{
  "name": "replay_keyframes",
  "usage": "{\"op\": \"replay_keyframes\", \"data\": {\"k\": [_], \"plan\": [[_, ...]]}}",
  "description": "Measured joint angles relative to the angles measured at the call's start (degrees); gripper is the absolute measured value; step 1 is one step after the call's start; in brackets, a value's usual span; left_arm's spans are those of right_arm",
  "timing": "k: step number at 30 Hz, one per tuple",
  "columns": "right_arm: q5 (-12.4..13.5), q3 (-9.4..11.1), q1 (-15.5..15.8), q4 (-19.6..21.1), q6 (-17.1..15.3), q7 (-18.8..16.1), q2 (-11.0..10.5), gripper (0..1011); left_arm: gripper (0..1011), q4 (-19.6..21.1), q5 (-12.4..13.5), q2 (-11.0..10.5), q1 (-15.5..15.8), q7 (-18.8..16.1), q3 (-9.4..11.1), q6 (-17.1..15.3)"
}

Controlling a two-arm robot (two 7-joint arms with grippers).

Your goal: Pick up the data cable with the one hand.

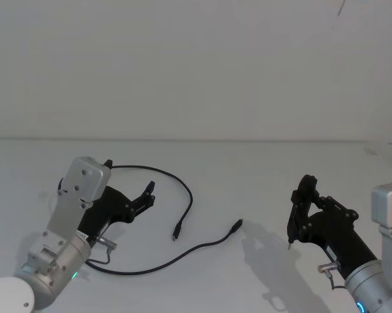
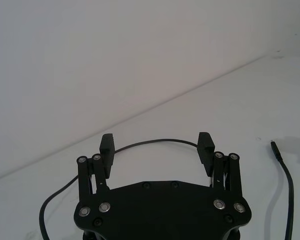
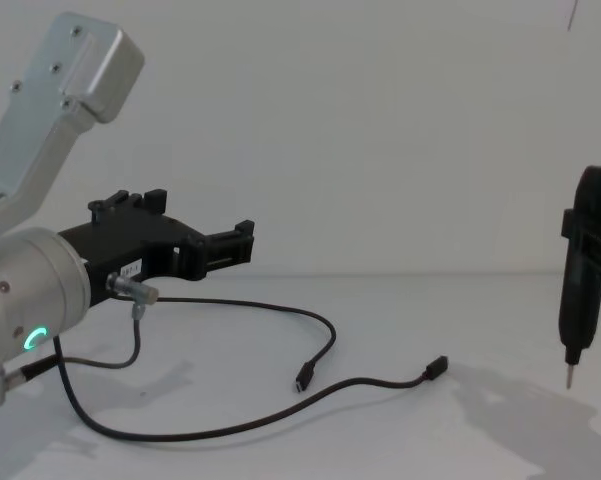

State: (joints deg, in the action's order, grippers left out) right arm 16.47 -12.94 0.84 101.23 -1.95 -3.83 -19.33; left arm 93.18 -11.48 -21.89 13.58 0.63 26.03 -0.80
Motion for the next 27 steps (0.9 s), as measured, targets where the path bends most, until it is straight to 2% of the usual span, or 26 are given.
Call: {"op": "replay_keyframes", "data": {"k": [6,12,18,27], "plan": [[0.00,0.00,0.00,0.00,0.00,0.00,0.00,279,1001,0.03,-0.06,-0.01,0.07,0.36,0.00,-0.08],[0.00,0.00,0.00,0.00,0.00,0.00,0.00,279,1001,0.23,-0.78,-0.48,0.48,2.35,0.00,-0.59],[0.00,0.00,0.00,0.00,0.00,0.00,0.00,279,1001,0.75,-2.43,-1.62,1.32,6.20,0.10,-2.13],[0.00,0.00,0.00,0.00,0.00,0.00,0.00,279,1001,1.52,-5.36,-4.06,3.54,13.53,0.60,-6.73]]}}
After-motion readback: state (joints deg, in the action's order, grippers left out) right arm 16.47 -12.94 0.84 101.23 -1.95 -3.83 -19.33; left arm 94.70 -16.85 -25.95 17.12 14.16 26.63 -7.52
